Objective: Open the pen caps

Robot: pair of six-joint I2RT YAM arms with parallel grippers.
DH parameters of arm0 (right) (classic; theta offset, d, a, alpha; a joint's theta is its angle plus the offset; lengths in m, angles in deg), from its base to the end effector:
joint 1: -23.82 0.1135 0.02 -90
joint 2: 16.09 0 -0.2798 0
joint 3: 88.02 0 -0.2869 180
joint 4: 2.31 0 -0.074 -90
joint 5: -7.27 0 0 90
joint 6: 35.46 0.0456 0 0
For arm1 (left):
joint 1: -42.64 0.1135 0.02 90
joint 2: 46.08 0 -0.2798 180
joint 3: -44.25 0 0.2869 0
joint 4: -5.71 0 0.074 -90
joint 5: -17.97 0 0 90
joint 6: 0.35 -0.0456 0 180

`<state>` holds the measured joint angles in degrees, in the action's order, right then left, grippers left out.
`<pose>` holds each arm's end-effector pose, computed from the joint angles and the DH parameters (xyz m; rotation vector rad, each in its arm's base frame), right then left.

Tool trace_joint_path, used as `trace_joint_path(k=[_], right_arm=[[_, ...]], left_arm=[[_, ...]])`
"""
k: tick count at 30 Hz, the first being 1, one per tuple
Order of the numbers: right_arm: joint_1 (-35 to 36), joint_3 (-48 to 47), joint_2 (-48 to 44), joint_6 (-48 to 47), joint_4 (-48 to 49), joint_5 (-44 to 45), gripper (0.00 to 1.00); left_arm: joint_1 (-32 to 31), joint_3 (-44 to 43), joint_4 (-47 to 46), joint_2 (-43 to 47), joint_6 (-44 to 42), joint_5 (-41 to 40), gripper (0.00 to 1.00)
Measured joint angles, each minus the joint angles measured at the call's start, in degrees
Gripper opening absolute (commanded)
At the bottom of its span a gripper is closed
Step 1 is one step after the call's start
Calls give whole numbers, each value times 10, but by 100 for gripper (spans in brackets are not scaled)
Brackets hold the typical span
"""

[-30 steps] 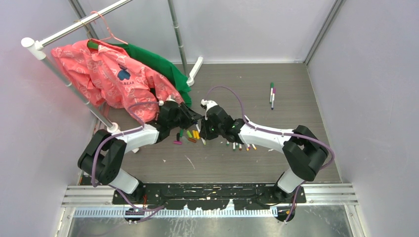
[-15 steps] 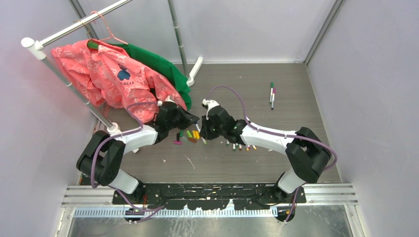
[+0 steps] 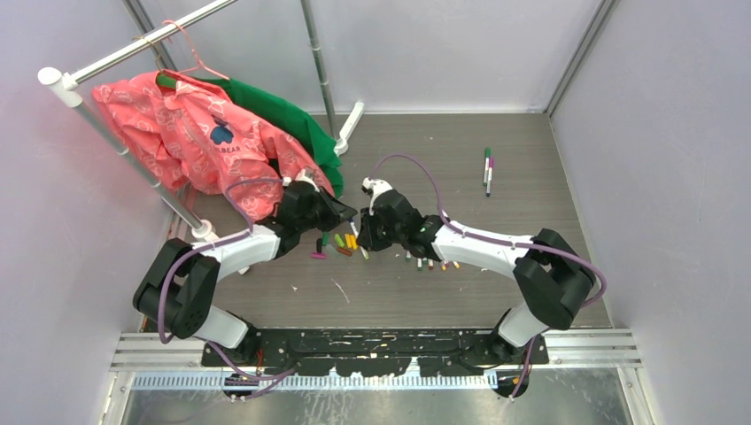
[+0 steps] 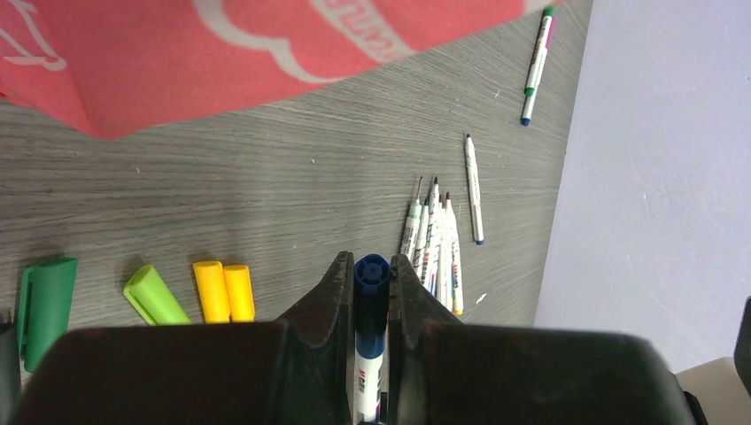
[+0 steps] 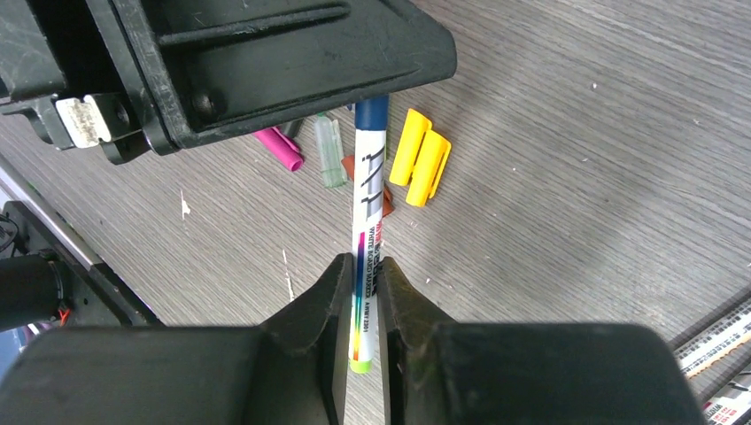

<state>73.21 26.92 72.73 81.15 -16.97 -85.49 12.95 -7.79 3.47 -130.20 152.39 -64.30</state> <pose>0.2395 0.2827 0.2034 -0.4920 2.3032 0.7453 0.2904 -0.1726 0.1802 -0.5648 2.2183 -1.0634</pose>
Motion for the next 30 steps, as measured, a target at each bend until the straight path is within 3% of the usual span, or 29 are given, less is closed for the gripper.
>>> trace_joint_path(k=[22,25,28,30], right_arm=[[0,-27,42,-10,0,-10,24],[0,-28,43,-10,0,-9,17],[-1,-28,43,-8,0,-4,2],[-1,-28,43,-7,0,-3,1]], left_arm=[[4,1,-10,0,14,23,0],[4,1,-14,0,16,27,0],[4,2,-17,0,17,26,0],[4,2,-18,0,17,25,0]])
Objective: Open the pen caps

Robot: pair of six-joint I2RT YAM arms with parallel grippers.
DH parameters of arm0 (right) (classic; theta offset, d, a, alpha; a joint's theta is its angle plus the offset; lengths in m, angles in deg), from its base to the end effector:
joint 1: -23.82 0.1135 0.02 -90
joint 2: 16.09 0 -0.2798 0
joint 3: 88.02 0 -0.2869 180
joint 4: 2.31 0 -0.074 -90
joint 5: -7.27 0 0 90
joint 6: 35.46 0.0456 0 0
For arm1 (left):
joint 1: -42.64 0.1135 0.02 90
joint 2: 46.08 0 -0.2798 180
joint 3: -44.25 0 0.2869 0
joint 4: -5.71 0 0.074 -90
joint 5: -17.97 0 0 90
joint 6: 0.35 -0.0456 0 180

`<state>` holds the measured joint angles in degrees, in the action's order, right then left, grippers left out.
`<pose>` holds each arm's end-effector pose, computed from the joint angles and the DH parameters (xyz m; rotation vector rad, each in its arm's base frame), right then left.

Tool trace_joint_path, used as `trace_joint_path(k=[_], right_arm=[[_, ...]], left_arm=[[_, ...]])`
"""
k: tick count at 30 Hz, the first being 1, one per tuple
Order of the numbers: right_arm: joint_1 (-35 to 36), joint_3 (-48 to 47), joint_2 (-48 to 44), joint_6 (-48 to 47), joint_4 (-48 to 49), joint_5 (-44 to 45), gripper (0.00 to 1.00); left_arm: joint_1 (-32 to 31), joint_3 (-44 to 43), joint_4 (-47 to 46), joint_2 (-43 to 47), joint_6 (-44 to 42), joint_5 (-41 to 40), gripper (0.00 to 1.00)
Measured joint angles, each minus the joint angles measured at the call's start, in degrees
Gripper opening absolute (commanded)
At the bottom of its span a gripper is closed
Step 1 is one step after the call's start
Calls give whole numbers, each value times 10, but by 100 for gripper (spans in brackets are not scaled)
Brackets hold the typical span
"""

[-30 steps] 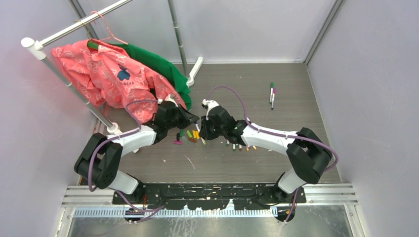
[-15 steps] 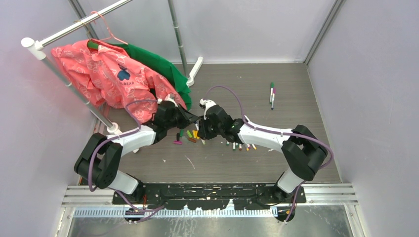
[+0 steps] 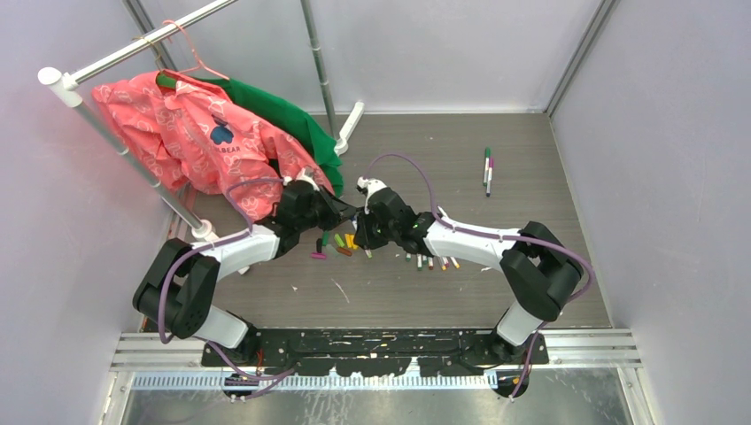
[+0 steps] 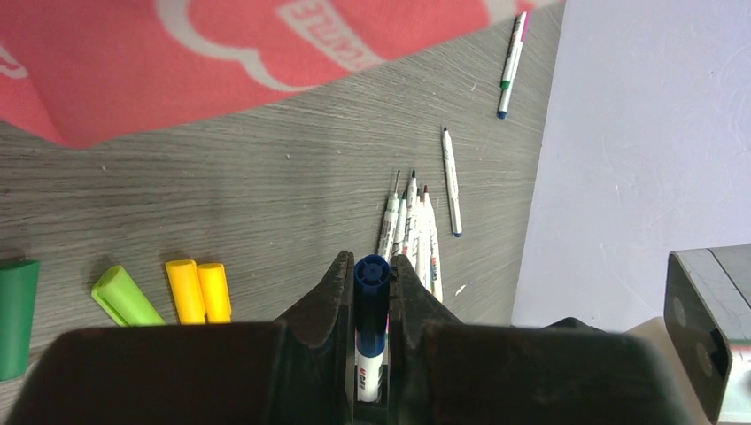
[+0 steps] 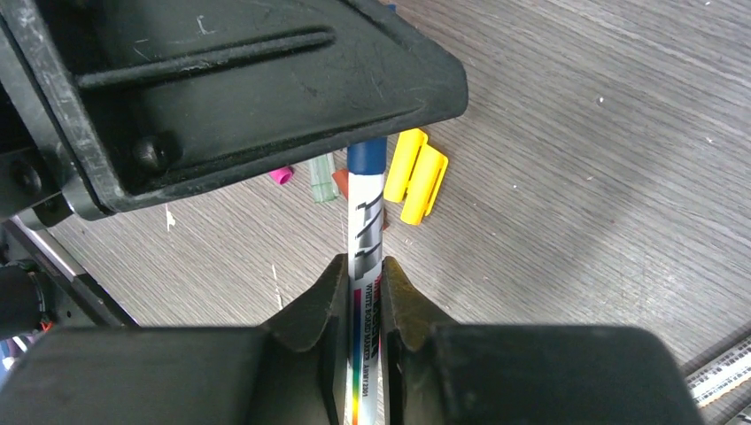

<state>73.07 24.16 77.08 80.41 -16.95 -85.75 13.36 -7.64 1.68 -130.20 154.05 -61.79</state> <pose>0.2504 0.2942 0.1932 -0.5110 2.3254 0.7266 0.2915 -0.1728 0.1826 -0.5702 2.2062 -1.1328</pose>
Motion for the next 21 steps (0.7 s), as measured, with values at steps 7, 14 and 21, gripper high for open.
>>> trace_joint_path(k=[7,14,21], right_arm=[[0,15,-2,0,21,2,1],[0,65,-30,5,65,12,1],[1,109,-77,21,107,22,1]], left_arm=[[0,0,2,-2,0,-6,0],[18,-13,13,-23,10,43,0],[52,-28,10,-28,32,101,0]])
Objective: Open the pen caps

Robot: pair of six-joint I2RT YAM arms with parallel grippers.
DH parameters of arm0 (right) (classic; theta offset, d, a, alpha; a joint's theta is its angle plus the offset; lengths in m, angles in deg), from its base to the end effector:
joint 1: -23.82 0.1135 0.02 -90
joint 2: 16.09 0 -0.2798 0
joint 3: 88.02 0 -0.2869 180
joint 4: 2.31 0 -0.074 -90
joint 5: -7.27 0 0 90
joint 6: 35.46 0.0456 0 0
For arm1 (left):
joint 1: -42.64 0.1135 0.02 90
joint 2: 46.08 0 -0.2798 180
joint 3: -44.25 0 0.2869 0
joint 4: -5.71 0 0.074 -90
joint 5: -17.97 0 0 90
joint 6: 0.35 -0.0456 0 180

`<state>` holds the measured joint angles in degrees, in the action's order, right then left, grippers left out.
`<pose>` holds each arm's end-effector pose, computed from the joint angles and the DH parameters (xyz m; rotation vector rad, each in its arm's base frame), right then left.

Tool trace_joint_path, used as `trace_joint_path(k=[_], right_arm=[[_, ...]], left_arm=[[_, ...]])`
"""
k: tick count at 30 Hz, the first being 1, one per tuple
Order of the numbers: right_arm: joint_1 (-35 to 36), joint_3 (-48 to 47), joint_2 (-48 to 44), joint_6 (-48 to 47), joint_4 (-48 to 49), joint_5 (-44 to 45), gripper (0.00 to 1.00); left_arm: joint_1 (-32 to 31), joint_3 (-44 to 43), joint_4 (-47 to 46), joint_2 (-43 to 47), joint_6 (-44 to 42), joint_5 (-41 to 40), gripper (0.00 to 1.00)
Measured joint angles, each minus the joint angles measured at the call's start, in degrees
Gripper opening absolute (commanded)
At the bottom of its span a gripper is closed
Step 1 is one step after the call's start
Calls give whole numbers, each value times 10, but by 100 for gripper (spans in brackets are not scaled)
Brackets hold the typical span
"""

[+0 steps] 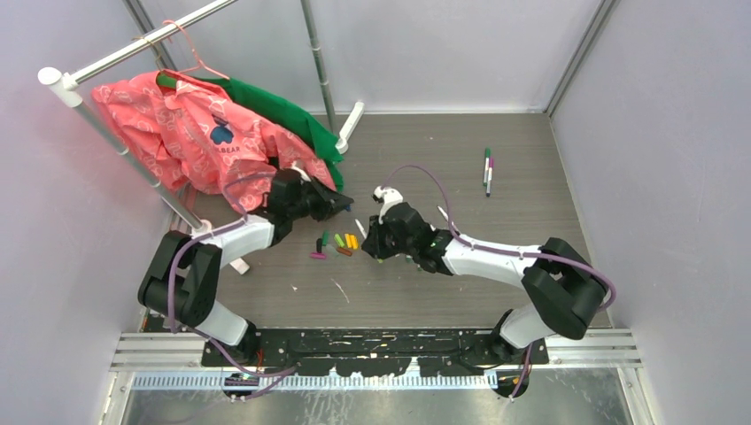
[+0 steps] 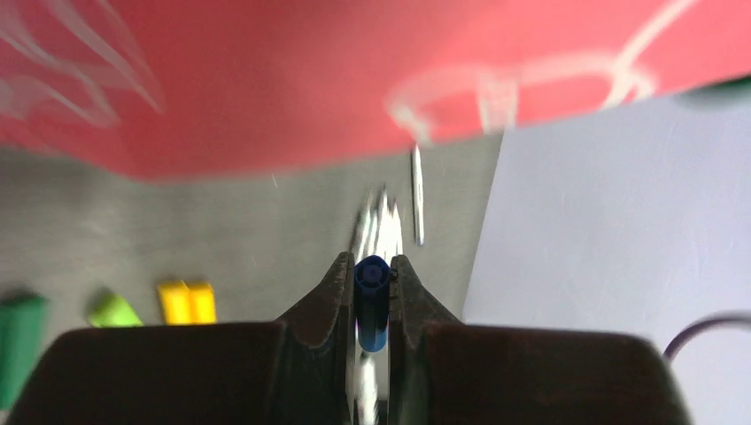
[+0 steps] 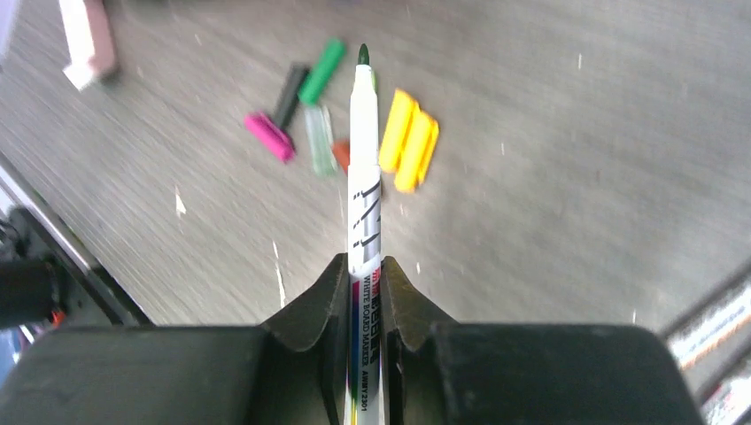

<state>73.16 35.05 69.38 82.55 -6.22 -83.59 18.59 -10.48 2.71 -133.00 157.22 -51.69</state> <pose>0.2281 0.2666 0.1912 -0.4249 2.2064 0.7843 0.3129 -0.1570 0.1831 -0.6348 2.2508 -1.2694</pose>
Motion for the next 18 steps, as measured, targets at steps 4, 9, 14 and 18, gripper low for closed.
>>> trace_joint_path(k=[4,9,14,18], right_arm=[[6,39,-21,7,-43,-2,1],[7,60,-43,13,-75,0,1],[7,55,-76,11,-110,42,1],[7,42,-78,10,-145,103,1]], left_arm=[[57,-9,-22,-10,0,-26,0],[81,-9,-49,-16,-5,-22,0],[74,-8,-43,-16,-36,-8,0],[47,-11,33,3,-96,-36,0]])
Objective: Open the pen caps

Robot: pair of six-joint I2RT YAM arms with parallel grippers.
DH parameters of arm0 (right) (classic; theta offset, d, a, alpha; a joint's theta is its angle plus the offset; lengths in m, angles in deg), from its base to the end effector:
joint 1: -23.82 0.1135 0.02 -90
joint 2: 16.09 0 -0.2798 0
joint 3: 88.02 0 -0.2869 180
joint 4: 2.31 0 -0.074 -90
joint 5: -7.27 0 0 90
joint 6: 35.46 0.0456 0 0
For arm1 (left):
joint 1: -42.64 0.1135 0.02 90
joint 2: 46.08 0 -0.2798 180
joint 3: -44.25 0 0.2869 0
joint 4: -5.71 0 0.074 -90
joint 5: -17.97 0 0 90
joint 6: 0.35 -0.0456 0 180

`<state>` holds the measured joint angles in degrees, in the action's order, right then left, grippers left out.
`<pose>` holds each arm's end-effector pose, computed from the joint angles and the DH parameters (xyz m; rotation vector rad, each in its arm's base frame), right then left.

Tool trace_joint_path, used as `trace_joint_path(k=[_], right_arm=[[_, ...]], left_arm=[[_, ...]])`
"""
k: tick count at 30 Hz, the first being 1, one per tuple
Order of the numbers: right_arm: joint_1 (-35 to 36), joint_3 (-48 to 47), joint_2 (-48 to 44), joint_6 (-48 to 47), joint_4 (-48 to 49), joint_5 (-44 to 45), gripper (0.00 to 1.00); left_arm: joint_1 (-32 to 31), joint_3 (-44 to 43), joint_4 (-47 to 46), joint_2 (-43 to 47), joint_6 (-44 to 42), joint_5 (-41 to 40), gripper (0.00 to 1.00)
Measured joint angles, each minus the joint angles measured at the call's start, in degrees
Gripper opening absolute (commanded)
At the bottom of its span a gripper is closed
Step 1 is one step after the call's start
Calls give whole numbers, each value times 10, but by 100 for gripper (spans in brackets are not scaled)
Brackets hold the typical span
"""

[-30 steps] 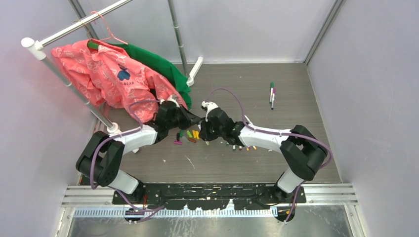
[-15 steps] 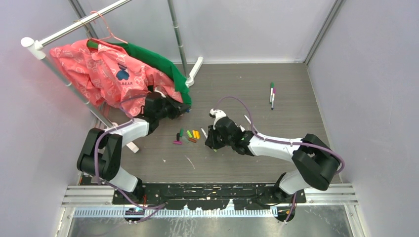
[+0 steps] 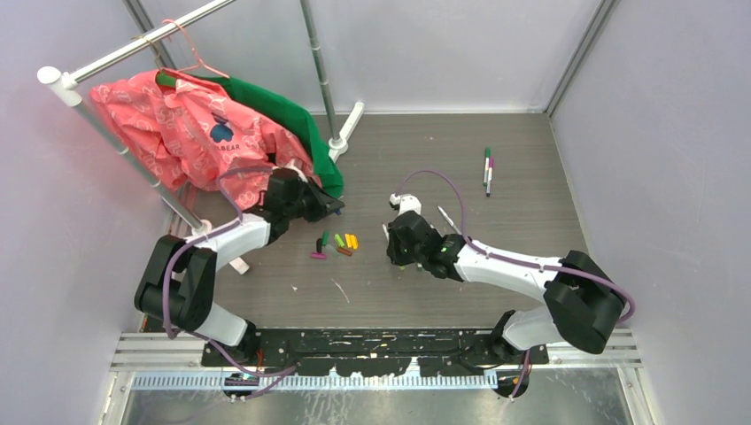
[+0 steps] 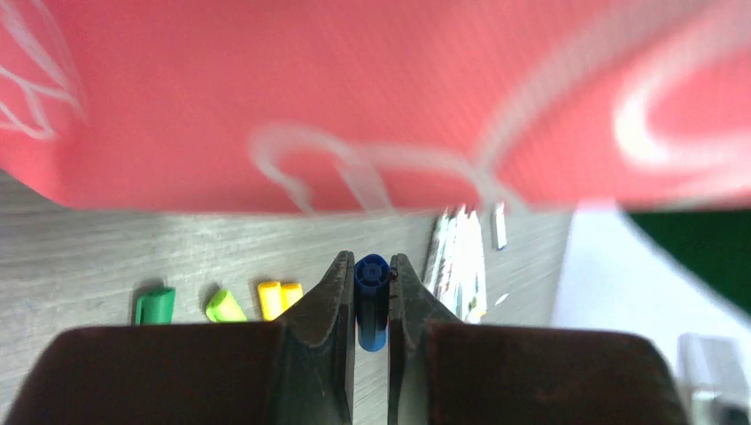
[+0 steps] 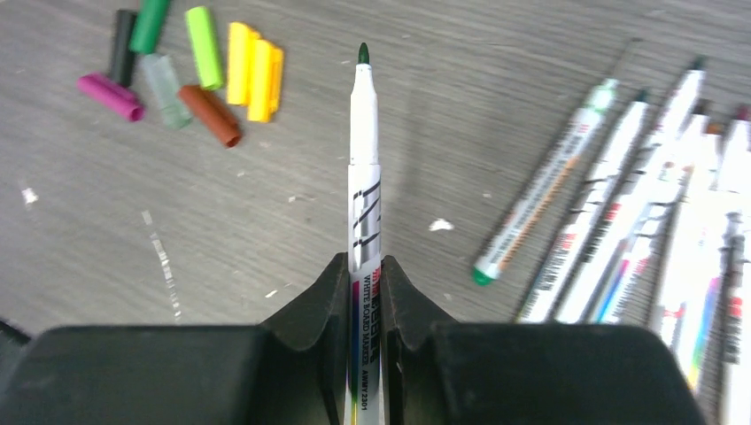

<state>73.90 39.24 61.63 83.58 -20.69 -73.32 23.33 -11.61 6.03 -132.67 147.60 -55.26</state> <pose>0.2028 0.2307 0.1840 -0.3498 2.3438 0.4999 0.3267 -0.1284 0.1855 -0.5763 2.2193 -1.0694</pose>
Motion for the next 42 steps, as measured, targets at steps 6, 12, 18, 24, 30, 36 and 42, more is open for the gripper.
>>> trace_joint_path(k=[6,12,18,24,30,36,42], right_arm=[[0,-17,1,1,-55,99,1],[0,-37,14,12,-89,164,1],[-1,-61,60,26,-113,201,1],[-6,-64,79,33,-127,217,1],[-12,-65,83,40,-127,223,3],[-19,-65,97,43,-126,223,7],[-26,-65,101,44,-120,222,15]], left_arm=[[-78,-31,137,24,-92,-75,0],[-117,-44,214,24,-139,-143,0],[-136,-53,264,9,-165,-190,7],[-151,-58,287,-12,-177,-215,18],[-155,-58,297,-17,-181,-228,33],[-156,-58,298,-17,-180,-235,38],[-158,-58,298,-17,-179,-239,39]])
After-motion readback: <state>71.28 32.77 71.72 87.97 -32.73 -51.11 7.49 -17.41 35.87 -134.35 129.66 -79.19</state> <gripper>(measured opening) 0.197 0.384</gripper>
